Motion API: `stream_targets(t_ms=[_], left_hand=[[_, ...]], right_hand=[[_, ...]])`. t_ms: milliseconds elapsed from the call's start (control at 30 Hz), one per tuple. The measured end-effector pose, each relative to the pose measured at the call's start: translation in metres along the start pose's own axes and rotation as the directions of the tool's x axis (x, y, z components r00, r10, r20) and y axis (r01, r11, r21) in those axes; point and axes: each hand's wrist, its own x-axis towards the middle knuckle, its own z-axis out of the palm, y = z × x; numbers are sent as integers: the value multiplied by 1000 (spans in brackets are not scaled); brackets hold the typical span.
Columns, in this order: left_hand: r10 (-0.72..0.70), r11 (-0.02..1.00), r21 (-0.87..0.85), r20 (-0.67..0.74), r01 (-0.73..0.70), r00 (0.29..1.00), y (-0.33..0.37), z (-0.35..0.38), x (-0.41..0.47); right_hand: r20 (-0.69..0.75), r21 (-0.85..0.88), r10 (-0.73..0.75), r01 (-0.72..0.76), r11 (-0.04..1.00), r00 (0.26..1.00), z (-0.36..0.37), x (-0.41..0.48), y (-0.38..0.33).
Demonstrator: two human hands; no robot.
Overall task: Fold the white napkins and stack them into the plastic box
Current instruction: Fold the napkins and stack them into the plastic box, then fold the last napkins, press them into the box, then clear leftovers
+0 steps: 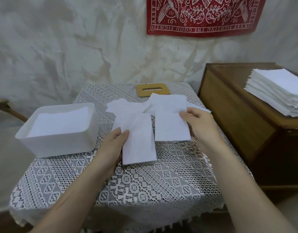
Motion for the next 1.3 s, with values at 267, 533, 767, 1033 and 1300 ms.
stream_targets(t_ms=[267,533,767,1033,1300], left_hand=[[-45,989,-139,7,46,999,-1,6,5],[-65,986,-157,-12,62,998,-3,7,6],[-67,983,-175,-31,60,997,-4,7,5],[-13,995,-102,40,17,999,-2,7,1],[6,995,-99,27,-3,1000,2,9,-2]], right_hand=[[139,-139,20,-1,990,990,42,-11,15],[113,-128,3,11,992,994,51,-9,22],[113,-76,36,-28,997,993,60,-11,27],[128,-128,0,16,992,992,65,-11,27],[60,-279,-11,27,960,998,61,-7,33]])
